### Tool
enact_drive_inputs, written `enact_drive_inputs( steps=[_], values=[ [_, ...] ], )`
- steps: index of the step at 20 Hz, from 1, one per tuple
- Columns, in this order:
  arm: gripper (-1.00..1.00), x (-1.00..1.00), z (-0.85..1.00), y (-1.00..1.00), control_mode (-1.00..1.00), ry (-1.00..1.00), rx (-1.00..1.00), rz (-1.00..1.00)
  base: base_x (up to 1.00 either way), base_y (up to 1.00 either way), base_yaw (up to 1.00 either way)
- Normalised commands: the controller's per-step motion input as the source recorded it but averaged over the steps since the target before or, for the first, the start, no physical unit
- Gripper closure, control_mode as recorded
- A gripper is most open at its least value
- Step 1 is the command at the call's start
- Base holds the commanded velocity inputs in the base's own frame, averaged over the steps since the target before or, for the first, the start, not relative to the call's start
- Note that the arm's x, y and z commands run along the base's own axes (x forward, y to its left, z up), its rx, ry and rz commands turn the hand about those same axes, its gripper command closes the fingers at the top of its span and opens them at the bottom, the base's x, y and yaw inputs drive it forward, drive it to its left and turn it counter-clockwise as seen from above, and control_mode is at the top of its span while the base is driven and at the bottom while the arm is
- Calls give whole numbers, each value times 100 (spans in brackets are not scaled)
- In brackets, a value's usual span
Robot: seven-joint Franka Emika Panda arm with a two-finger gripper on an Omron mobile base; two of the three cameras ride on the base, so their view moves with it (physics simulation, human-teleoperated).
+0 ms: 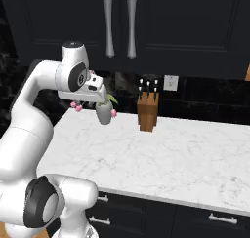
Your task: Navigate to the toaster oven.
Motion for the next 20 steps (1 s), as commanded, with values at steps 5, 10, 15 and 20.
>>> enact_drive_inputs(
  steps=[5, 10, 15, 20],
  values=[
    [-100, 0, 0, 0, 100, 0, 0, 0, -39, 1, -9],
    [-100, 0, 0, 0, 100, 0, 0, 0, -82, 0, -61],
    [-100, 0, 0, 0, 100, 0, 0, 0, -71, -9, -67],
    [-100, 0, 0, 0, 100, 0, 0, 0, -17, -32, -63]
  ],
)
